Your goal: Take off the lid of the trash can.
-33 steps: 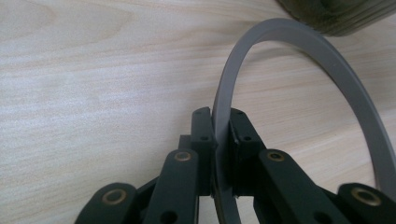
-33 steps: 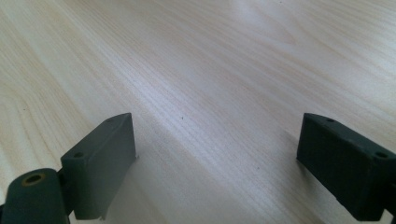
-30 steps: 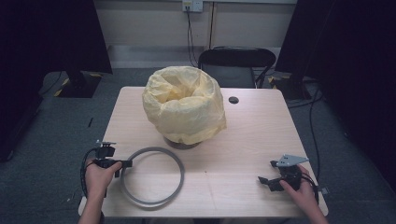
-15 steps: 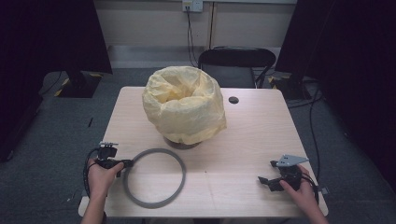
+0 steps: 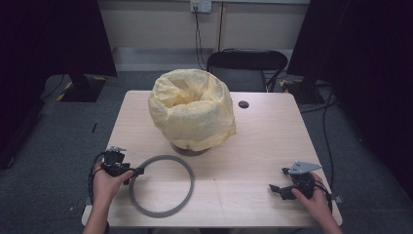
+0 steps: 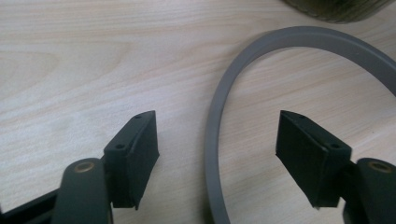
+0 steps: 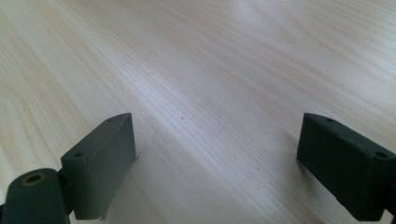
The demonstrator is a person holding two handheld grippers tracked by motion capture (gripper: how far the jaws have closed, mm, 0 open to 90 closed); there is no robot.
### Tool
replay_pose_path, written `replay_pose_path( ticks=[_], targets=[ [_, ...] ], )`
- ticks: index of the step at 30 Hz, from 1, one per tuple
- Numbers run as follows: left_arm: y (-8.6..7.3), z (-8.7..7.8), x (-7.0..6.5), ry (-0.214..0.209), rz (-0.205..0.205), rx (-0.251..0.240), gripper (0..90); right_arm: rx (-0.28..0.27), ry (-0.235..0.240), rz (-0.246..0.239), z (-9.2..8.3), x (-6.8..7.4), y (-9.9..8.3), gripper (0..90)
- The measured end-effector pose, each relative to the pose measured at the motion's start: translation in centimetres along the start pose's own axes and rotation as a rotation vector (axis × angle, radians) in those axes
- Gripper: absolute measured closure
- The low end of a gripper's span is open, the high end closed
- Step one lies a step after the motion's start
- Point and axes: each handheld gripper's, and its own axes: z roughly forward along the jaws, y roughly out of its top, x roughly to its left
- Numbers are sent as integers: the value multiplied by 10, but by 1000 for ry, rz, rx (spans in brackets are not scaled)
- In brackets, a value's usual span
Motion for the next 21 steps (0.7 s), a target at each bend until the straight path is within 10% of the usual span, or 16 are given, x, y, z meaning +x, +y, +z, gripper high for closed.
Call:
replay_pose_path(
  ticks=[21],
  targets=[
    [5,-8,-7,-58,71,-55,205,-1,6,5,0,-1,0,102]
  ],
)
